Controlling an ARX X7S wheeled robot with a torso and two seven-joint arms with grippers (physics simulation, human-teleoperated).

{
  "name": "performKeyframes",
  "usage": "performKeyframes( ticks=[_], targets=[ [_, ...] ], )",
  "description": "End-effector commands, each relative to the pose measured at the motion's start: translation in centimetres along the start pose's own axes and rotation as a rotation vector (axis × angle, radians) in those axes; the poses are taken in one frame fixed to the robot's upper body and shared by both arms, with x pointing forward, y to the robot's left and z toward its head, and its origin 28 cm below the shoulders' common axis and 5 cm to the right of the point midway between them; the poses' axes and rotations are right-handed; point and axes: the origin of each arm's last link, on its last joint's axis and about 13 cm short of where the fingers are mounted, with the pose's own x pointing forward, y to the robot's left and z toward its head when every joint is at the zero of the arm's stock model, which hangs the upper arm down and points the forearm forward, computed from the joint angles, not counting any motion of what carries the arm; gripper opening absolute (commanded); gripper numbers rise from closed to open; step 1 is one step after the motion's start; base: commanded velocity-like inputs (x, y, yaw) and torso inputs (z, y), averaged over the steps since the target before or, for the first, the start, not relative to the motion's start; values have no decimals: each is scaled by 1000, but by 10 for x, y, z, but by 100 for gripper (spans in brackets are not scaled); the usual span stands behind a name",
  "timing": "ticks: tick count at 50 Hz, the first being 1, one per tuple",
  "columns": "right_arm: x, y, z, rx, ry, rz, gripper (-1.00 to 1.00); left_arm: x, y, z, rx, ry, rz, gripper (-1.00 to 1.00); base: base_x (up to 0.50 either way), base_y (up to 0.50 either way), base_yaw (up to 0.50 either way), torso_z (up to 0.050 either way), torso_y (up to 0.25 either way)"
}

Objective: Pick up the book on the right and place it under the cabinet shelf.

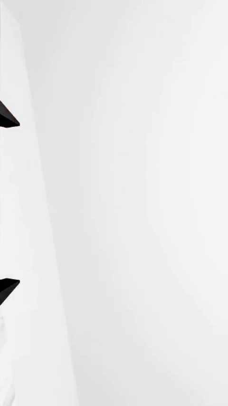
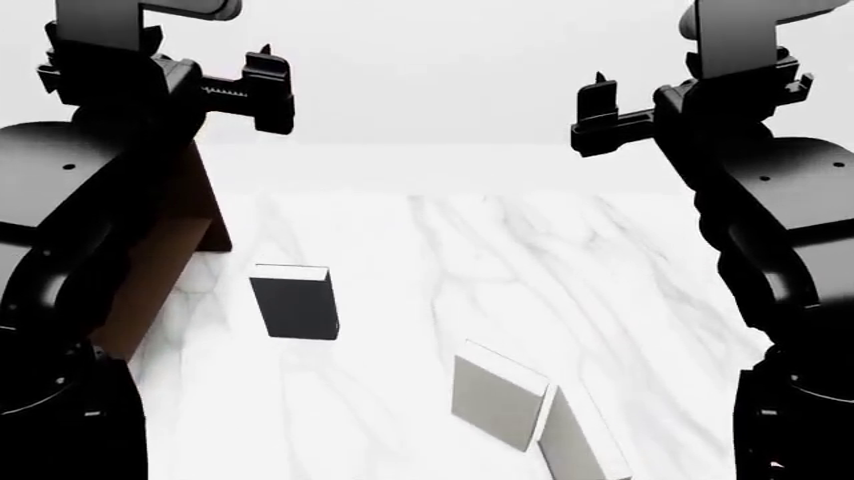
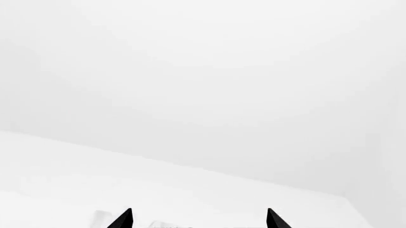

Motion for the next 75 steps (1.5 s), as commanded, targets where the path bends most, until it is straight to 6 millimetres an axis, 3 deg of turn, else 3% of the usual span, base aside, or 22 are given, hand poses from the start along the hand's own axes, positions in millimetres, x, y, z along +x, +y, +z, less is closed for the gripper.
performKeyframes(
  ticks=[1, 12, 14, 20, 32, 54, 66, 75],
  targets=[
    [-9, 1, 2, -31, 28, 31, 100, -1, 1, -1, 2, 2, 3, 100, 0, 0, 0, 0, 0],
    [-57, -10, 0, -159, 217, 162, 100, -1, 2, -5, -1, 7, 0, 100, 0, 0, 0, 0, 0],
    [-66, -18, 0, -196, 264, 105, 100, -1, 1, -6, -3, 8, -2, 100, 0, 0, 0, 0, 0],
    [-98, -22, 0, -234, 385, 254, 100, -1, 0, -9, -6, 9, -7, 100, 0, 0, 0, 0, 0],
    [-132, -33, 0, -288, 527, 376, 100, -1, -1, -10, -12, 6, -17, 100, 0, 0, 0, 0, 0],
    [-162, -23, -34, -251, 698, 474, 100, -2, -3, -16, -14, 14, -22, 100, 0, 0, 0, 0, 0],
    [-161, -15, -43, -201, 743, 519, 100, -2, -3, -19, -11, 21, -23, 100, 0, 0, 0, 0, 0],
    [-149, -7, -51, -142, 778, 546, 100, -2, -3, -20, -9, 24, -23, 100, 0, 0, 0, 0, 0]
  ],
)
